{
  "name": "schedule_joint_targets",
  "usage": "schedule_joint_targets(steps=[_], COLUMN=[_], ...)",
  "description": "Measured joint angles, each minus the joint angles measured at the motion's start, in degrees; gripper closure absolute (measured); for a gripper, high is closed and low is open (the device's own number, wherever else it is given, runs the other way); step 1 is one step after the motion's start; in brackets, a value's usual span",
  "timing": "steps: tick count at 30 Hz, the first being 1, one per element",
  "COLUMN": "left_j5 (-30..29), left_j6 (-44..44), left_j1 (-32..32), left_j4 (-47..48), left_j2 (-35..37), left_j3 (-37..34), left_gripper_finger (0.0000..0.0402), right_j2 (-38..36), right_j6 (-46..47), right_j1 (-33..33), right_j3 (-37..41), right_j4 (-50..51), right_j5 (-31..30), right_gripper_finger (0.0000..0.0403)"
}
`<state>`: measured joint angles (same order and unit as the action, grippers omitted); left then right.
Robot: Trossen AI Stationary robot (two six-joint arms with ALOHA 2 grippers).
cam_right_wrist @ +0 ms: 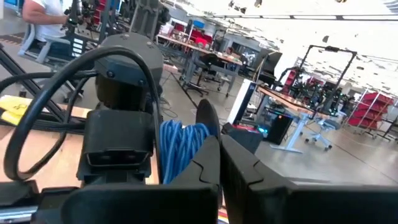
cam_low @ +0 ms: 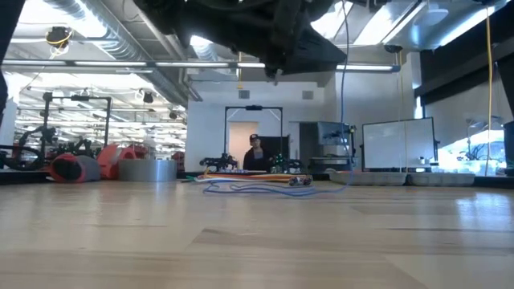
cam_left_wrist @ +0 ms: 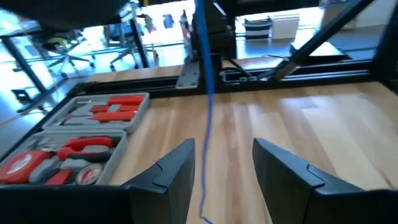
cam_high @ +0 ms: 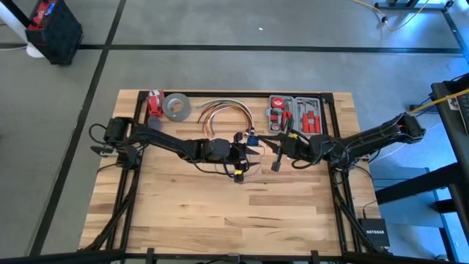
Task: Coil cords
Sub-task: Coil the blue wire on the black spool
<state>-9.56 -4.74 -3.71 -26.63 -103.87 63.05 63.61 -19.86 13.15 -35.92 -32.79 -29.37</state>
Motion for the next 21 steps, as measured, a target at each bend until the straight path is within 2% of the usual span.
schedule_joint_targets(steps=[7, 13, 21], left_j5=[-0.92, -1.09, -0.67], left_j6=[-0.05, -1.78, -0.36], left_j1=[0.57, 1.05, 1.11], left_j4=[-3.02, 2.70, 0.64], left_j2=[-2.70, -2.91, -2.91], left_j3=[0.00, 0.11, 0.11], left_gripper_finger=[0.0247, 0.0247, 0.0247], right_j2=[0.00, 0.17, 0.17], right_j6=[0.01, 0.31, 0.18], right_j1=[-0.04, 0.02, 0.00], right_j3=[0.00, -0.11, -0.11], right_j4=[0.25, 0.88, 0.48], right_j5=[-0.22, -0.65, -0.86], right_gripper_finger=[0.0402, 0.0402, 0.0402])
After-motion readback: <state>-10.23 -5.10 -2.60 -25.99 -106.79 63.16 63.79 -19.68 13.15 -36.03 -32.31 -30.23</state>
